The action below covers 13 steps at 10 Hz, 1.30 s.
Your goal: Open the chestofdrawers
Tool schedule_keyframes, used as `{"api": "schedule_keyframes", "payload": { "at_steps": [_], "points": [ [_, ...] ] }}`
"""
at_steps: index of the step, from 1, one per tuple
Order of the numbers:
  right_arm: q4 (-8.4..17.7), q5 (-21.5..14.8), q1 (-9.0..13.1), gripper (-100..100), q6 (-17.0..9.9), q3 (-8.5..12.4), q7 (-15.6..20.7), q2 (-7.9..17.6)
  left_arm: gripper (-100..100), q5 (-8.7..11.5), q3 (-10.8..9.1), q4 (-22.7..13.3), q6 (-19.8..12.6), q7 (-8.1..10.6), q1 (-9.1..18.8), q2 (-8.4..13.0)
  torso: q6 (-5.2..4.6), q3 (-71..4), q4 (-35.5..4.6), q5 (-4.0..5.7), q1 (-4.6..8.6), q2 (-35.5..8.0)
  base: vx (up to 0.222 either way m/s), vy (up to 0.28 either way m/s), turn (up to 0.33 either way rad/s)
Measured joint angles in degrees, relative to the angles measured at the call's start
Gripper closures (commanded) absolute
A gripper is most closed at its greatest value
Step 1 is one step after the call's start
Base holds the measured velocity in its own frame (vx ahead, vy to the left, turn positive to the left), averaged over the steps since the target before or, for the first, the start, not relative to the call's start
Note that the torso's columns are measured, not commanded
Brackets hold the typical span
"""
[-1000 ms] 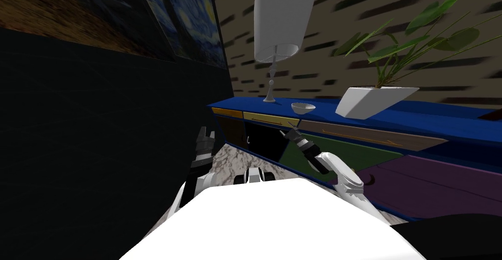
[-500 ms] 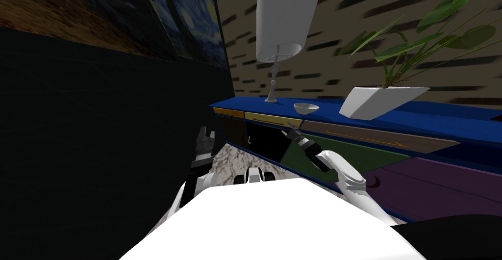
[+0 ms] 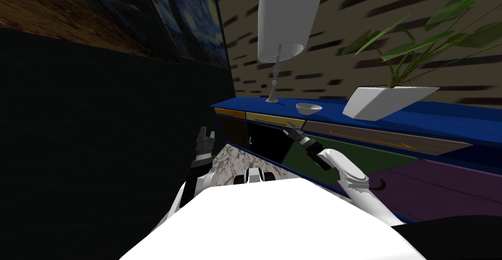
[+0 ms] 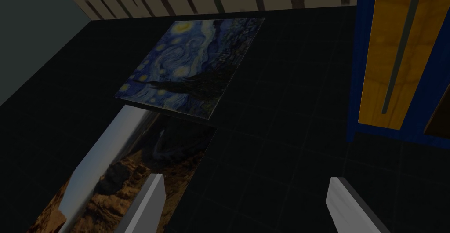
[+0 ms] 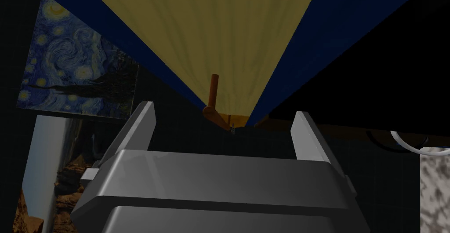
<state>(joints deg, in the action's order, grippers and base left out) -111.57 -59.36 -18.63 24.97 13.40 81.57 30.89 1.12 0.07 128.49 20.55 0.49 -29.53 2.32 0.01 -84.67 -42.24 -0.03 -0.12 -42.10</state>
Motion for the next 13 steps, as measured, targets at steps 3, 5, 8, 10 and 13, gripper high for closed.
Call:
{"api": "schedule_keyframes", "payload": {
  "at_steps": [3, 5, 8, 10, 13],
  "points": [
    [-0.78, 0.14, 0.33, 100, -0.21, 0.42, -0.34, 0.29, 0, 0.0, 0.0, 0.0, 0.0, 0.0, 0.02, 0.0, 0.03, 0.25, 0.27, 0.28, 0.14, -0.3, -0.066, 0.044, -0.03],
    [-1.11, 0.21, -0.21, 100, 0.19, 0.34, -0.36, 0.23, 0, 0.0, 0.01, 0.0, 0.0, 0.0, 0.03, -0.01, -0.03, 0.08, 0.18, 0.22, 0.26, -0.07, -0.148, 0.093, -0.041],
    [-1.69, 0.18, -0.66, -100, 0.34, 0.12, -0.83, 0.53, 0, 0.0, 0.0, 0.0, 0.0, 0.0, 0.02, 0.0, -0.03, -0.06, 0.01, 0.09, 0.37, 0.1, -0.103, 0.069, -0.032],
    [-1.92, 0.94, -0.48, -100, 0.27, 1.36, -2.94, 3.22, 0, 0.0, 0.0, 0.0, 0.0, 0.0, 0.0, 0.0, 0.0, -0.1, 0.04, 0.03, 0.15, 0.12, 0.013, 0.047, -0.04],
    [-3.16, 1.62, -0.79, -100, -0.48, 2.66, -6.32, 6.78, 0, 0.0, 0.0, 0.0, 0.0, 0.0, 0.01, 0.0, 0.0, 0.12, -0.07, 0.01, 0.08, -0.22, 0.019, 0.046, -0.029]
  ]
}}
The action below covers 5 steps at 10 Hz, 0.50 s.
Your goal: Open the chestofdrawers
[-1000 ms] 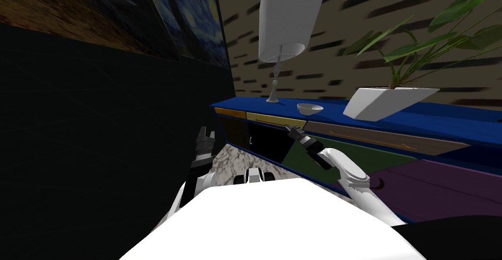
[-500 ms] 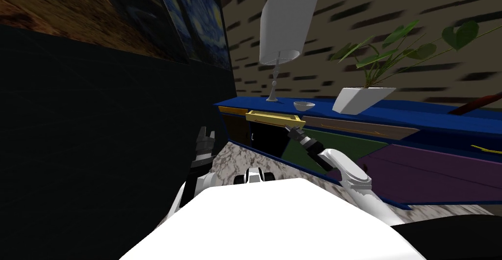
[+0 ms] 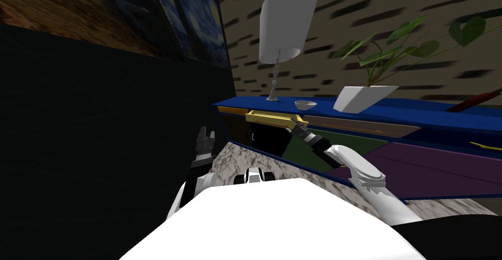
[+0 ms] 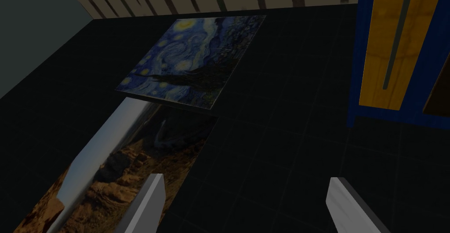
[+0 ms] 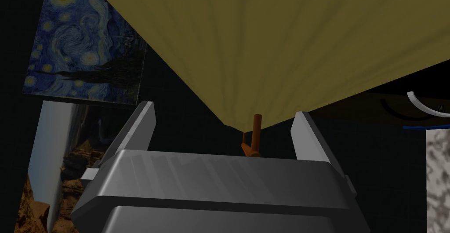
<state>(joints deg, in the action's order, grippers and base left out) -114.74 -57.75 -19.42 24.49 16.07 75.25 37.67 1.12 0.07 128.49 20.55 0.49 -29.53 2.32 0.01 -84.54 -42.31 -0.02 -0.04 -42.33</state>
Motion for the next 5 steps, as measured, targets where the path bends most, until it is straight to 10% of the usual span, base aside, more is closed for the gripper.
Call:
{"api": "schedule_keyframes", "payload": {
  "at_steps": [4, 5],
  "points": [
    [-0.92, 1.27, -0.26, -100, -0.17, 2.19, -3.85, 4.35, 0, 0.0, 0.0, 0.0, 0.0, 0.0, 0.0, 0.0, -0.01, -0.02, -0.01, 0.0, 0.04, 0.02, 0.008, 0.032, -0.027],
    [-0.93, 1.28, -0.31, 0, -0.21, 2.22, -4.1, 4.46, 0, 0.0, 0.0, 0.0, 0.0, 0.0, 0.0, 0.0, 0.01, 0.0, -0.03, -0.01, 0.03, -0.01, 0.0, 0.0, 0.0]
  ]
}}
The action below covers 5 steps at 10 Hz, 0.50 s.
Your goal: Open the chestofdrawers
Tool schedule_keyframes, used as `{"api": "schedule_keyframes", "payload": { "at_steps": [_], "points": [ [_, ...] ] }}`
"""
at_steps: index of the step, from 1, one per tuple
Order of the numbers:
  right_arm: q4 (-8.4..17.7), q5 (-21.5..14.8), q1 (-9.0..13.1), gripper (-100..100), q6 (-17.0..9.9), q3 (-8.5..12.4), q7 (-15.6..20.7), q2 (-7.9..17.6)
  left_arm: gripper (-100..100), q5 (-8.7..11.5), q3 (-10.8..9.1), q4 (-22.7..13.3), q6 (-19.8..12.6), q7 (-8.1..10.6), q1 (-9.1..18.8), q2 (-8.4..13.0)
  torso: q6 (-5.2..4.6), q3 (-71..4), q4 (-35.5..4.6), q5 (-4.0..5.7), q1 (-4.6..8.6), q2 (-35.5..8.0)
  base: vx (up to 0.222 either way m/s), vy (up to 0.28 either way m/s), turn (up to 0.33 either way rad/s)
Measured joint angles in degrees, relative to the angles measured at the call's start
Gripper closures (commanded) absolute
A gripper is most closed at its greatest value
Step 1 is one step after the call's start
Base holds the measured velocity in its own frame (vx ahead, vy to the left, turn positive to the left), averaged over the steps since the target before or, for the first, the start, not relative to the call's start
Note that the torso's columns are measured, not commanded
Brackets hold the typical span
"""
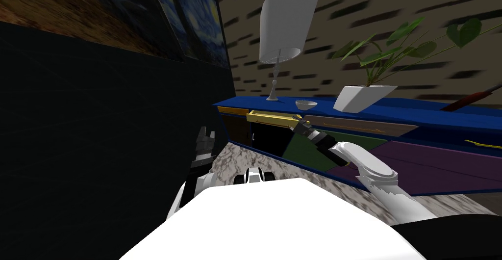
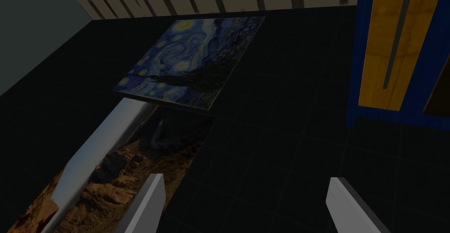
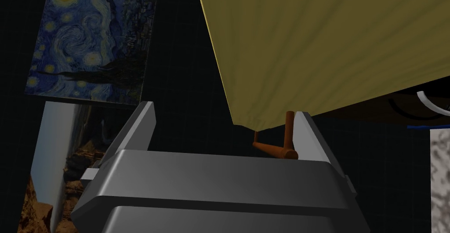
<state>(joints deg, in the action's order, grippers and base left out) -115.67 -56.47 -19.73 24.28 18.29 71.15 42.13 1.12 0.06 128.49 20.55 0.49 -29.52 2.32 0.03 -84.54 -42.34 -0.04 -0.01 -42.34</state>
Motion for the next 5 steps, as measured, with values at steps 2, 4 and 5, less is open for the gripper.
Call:
{"api": "schedule_keyframes", "payload": {
  "at_steps": [2, 4, 5],
  "points": [
    [0.04, -0.01, -0.03, 0, 0.0, -0.02, 0.03, -0.02, 0, 0.0, 0.0, 0.0, 0.0, 0.0, 0.0, 0.0, -0.02, 0.0, 0.02, 0.02, 0.0, 0.01, 0.0, 0.0, 0.0],
    [0.06, -0.02, -0.04, 0, 0.0, -0.03, 0.03, -0.02, 0, 0.0, 0.0, 0.0, 0.0, 0.0, 0.0, 0.0, -0.04, -0.01, 0.04, 0.02, 0.0, 0.02, 0.0, 0.0, 0.0],
    [0.07, -0.02, -0.04, 0, 0.0, -0.04, 0.03, -0.02, 0, 0.0, 0.0, 0.0, 0.0, 0.0, 0.0, 0.0, -0.03, -0.01, 0.04, 0.02, 0.0, 0.03, 0.0, 0.0, 0.0]
  ]
}}
